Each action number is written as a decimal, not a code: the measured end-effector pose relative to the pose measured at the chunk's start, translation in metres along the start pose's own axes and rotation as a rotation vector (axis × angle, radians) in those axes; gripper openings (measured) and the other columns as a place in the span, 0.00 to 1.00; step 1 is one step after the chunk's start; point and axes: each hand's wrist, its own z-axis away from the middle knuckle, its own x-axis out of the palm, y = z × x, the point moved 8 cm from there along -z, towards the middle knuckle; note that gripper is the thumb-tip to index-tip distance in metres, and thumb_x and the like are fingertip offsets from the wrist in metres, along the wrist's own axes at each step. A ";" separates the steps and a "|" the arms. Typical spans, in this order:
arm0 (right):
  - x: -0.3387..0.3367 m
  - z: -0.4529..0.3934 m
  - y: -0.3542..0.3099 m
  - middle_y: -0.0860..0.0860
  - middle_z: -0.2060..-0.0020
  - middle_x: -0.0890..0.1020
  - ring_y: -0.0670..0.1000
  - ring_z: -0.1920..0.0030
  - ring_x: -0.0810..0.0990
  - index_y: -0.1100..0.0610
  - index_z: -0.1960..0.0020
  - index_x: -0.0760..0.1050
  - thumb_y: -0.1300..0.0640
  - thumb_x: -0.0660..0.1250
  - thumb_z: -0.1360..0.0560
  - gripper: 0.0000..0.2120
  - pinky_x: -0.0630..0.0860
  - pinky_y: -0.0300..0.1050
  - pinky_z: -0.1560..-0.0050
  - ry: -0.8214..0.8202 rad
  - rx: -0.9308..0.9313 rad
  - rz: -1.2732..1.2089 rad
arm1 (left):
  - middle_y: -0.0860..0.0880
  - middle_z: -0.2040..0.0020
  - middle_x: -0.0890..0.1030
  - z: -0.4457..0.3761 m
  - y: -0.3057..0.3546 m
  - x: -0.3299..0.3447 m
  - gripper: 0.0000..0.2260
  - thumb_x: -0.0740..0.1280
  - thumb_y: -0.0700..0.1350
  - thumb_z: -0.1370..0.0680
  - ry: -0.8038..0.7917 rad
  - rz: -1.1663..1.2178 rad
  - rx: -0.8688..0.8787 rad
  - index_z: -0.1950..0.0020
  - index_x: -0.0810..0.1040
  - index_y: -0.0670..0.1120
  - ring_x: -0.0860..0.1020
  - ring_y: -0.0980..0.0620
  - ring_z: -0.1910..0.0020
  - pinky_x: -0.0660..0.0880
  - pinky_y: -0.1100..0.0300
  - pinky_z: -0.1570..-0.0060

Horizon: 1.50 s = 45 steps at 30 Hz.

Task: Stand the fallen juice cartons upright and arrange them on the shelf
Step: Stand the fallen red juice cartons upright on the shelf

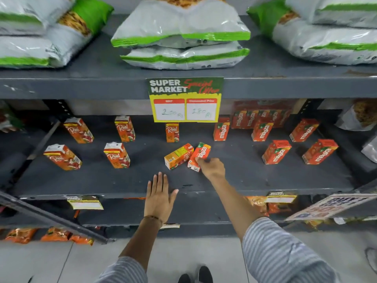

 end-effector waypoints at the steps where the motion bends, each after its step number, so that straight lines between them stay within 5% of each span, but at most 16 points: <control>1: 0.005 -0.002 -0.006 0.61 0.44 0.79 0.60 0.42 0.76 0.64 0.45 0.77 0.40 0.64 0.29 0.27 0.73 0.49 0.45 -0.008 0.001 0.039 | 0.41 0.24 0.54 -0.002 -0.002 -0.001 0.46 0.22 0.66 0.32 -0.001 0.011 -0.026 0.26 0.50 0.41 0.50 0.42 0.25 0.42 0.52 0.28; 6: 0.018 -0.004 -0.020 0.59 0.37 0.70 0.59 0.34 0.68 0.63 0.34 0.64 0.38 0.68 0.32 0.38 0.69 0.53 0.37 0.019 0.037 0.126 | 0.39 0.24 0.55 -0.006 -0.008 -0.003 0.47 0.22 0.66 0.33 0.013 0.010 -0.105 0.26 0.50 0.39 0.51 0.40 0.25 0.45 0.48 0.27; 21: -0.002 -0.024 -0.016 0.58 0.42 0.77 0.61 0.38 0.72 0.60 0.40 0.62 0.54 0.76 0.38 0.34 0.71 0.56 0.38 -0.016 -0.037 0.239 | 0.39 0.24 0.55 -0.007 -0.003 -0.003 0.46 0.21 0.65 0.33 0.014 -0.033 -0.192 0.26 0.50 0.39 0.50 0.40 0.25 0.44 0.46 0.27; 23: 0.000 -0.030 -0.009 0.57 0.42 0.78 0.59 0.40 0.76 0.61 0.40 0.67 0.53 0.78 0.39 0.33 0.74 0.54 0.39 -0.092 0.008 0.078 | 0.39 0.24 0.54 -0.006 0.000 -0.003 0.48 0.20 0.66 0.35 0.007 -0.024 -0.204 0.26 0.49 0.39 0.49 0.41 0.25 0.43 0.46 0.27; 27: 0.000 -0.035 0.003 0.59 0.45 0.82 0.57 0.47 0.81 0.62 0.48 0.76 0.51 0.71 0.29 0.16 0.77 0.52 0.43 -0.169 0.129 -0.320 | 0.41 0.23 0.51 -0.009 0.010 -0.001 0.49 0.19 0.67 0.36 -0.013 -0.014 -0.166 0.26 0.47 0.40 0.47 0.42 0.24 0.41 0.47 0.27; 34: -0.008 -0.033 0.012 0.59 0.45 0.81 0.56 0.48 0.81 0.62 0.49 0.75 0.55 0.70 0.28 0.13 0.77 0.47 0.51 -0.239 0.116 -0.444 | 0.41 0.23 0.51 -0.012 0.015 0.000 0.48 0.20 0.67 0.36 -0.017 -0.037 -0.135 0.26 0.47 0.41 0.47 0.42 0.24 0.42 0.47 0.27; 40: -0.031 -0.021 -0.008 0.51 0.59 0.86 0.52 0.54 0.83 0.57 0.55 0.79 0.58 0.71 0.29 0.04 0.80 0.39 0.60 -0.397 -0.077 -0.705 | 0.40 0.24 0.54 -0.011 0.016 0.001 0.47 0.23 0.67 0.33 -0.006 -0.035 -0.123 0.26 0.50 0.40 0.49 0.41 0.25 0.45 0.46 0.27; 45: -0.058 0.000 -0.054 0.50 0.58 0.86 0.50 0.55 0.84 0.56 0.55 0.79 0.52 0.74 0.37 0.13 0.80 0.46 0.52 -0.652 -0.303 -0.716 | 0.40 0.24 0.53 -0.011 0.016 0.001 0.47 0.22 0.67 0.34 -0.006 -0.029 -0.127 0.26 0.50 0.40 0.49 0.41 0.25 0.44 0.46 0.27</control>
